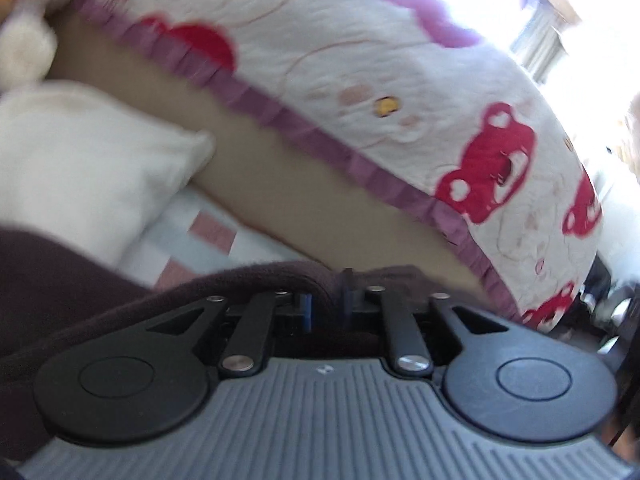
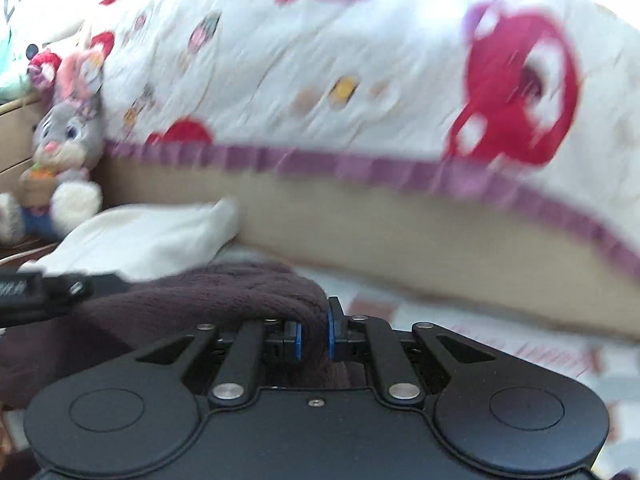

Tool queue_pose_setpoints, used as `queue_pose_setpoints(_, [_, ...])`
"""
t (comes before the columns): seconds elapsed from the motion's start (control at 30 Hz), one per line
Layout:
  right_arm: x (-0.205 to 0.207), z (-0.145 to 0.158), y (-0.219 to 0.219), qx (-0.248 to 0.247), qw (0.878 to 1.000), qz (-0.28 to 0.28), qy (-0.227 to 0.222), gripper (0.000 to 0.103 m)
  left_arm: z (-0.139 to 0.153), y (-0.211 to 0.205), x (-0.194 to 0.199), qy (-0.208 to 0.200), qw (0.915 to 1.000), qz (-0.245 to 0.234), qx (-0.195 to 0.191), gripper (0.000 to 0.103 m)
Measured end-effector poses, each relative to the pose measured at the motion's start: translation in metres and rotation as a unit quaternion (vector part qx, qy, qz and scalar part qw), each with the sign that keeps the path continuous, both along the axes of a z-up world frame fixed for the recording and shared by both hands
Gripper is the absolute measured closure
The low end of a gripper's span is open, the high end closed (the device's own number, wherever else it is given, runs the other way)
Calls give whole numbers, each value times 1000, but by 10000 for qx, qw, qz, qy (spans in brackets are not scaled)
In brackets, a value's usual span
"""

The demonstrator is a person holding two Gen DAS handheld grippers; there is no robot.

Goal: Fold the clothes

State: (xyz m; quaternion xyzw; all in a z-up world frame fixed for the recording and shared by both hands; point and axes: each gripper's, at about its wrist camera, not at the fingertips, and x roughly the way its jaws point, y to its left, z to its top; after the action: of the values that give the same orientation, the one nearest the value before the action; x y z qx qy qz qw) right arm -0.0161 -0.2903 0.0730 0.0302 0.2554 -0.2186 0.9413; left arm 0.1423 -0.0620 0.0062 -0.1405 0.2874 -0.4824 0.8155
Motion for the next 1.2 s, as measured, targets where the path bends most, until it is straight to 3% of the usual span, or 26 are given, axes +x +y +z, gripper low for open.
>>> queue_pose_setpoints(0.1, [-15, 36, -14, -301, 9992, -82, -259, 93, -3, -16, -15, -211, 9985, -363, 364, 67])
queue_pose_setpoints(0.2, [-30, 58, -27, -568, 9971, -338, -378, 93, -6, -22, -21, -143, 9973, -550, 465, 54])
queue_pose_setpoints(0.3, [-52, 83, -33, -965, 9907, -632, -715, 95, -12, -24, -25, -247, 9947, -484, 869, 54])
queue_pose_setpoints(0.4, [-61, 99, -44, -1380, 9854, -736, -666, 95, -23, -30, -20, -8, 9924, -444, 1150, 54])
queue_pose_setpoints(0.53, [-67, 89, -90, -969, 9916, -841, -167, 95, -39, -39, -15, 192, 9860, -380, 1610, 54])
queue_pose_setpoints(0.6, [-71, 62, -113, -721, 9913, -958, 547, 94, -47, -42, -13, 283, 9816, -340, 1860, 54])
queue_pose_setpoints(0.63, [-74, 47, -126, -431, 9901, -1028, 852, 93, -51, -44, -11, 333, 9788, -311, 1997, 54])
queue_pose_setpoints(0.67, [-82, 30, -142, 241, 9879, -1127, 1037, 93, -53, -44, -10, 355, 9769, -259, 2091, 54])
queue_pose_setpoints(0.7, [-91, 14, -155, 855, 9824, -1215, 1130, 88, -55, -44, -9, 359, 9756, -197, 2157, 54])
queue_pose_setpoints(0.8, [-127, -31, -173, 2278, 9602, -1413, 789, 77, -59, -44, -6, 370, 9712, -12, 2353, 53])
queue_pose_setpoints(0.83, [-136, -45, -178, 2664, 9498, -1472, 722, 68, -61, -44, -5, 373, 9696, 49, 2418, 52])
queue_pose_setpoints(0.9, [-141, -68, -183, 3094, 9356, -1458, 881, 64, -64, -45, -3, 380, 9661, 173, 2548, 51])
queue_pose_setpoints(0.97, [-142, -80, -185, 3369, 9283, -1278, 913, 62, -67, -45, -1, 387, 9623, 296, 2676, 47])
queue_pose_setpoints(1.03, [-144, -88, -185, 3518, 9256, -1100, 858, 47, -70, -45, 2, 394, 9582, 419, 2804, 43])
queue_pose_setpoints(1.2, [-148, -106, -171, 3562, 9256, -735, 1048, 45, -77, -48, 4, 313, 9479, 617, 3111, 43])
